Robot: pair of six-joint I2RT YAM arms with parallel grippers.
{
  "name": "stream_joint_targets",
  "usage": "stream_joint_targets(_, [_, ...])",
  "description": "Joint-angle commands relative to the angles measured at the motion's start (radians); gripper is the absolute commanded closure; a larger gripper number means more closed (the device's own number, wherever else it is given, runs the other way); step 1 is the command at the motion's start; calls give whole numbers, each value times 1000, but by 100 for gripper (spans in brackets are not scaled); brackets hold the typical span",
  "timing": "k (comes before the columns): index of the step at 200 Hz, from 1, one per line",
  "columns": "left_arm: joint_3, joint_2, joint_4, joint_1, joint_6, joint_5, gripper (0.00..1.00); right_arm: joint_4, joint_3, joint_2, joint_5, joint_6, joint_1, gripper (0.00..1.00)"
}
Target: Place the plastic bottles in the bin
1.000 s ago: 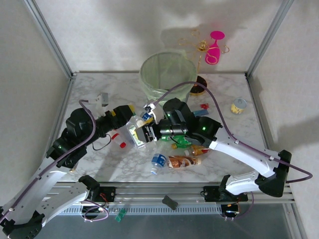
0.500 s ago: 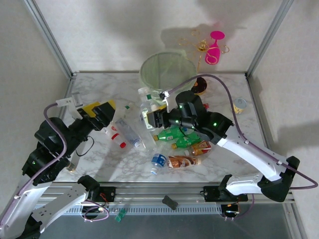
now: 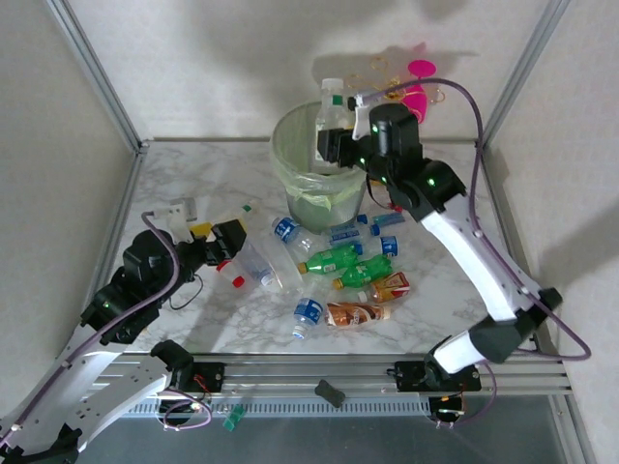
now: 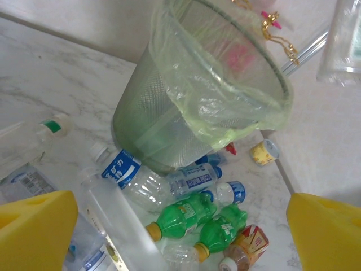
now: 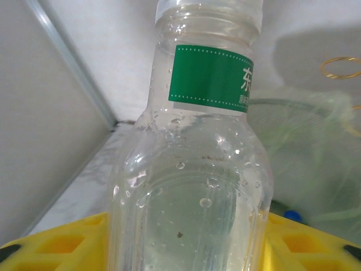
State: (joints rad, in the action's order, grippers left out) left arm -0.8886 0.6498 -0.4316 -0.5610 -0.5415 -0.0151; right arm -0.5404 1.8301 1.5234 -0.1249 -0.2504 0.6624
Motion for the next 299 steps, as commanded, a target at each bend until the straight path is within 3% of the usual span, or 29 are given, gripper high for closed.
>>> stream_joint_targets(1, [18,2,46,-1,26,-22,6,-46,87,109,-61,57,-30,45])
stream_joint_targets(59, [38,25,39,0,44,-1,6,-45,134,267,-45,62,-55,44])
stream_joint_targets(118, [74,46,56,0,48,-14,5,-168,244,438,48,76,-98,41])
stream_joint_targets(190, [118,45,75,1,25,-28,5,-372,451,623,-28,72,-99,40])
stream_joint_targets(228, [127,45,75,0,10,-34,5,-401,479,671,-15,71,-98,34])
stream_joint_targets(246, [119,42,67,0,12,-30,5,-407,482,678,-9,73,-98,26])
stream_joint_targets(299, [109,40,57,-1,8,-20,5,-366,421,604,-16,71,-97,14])
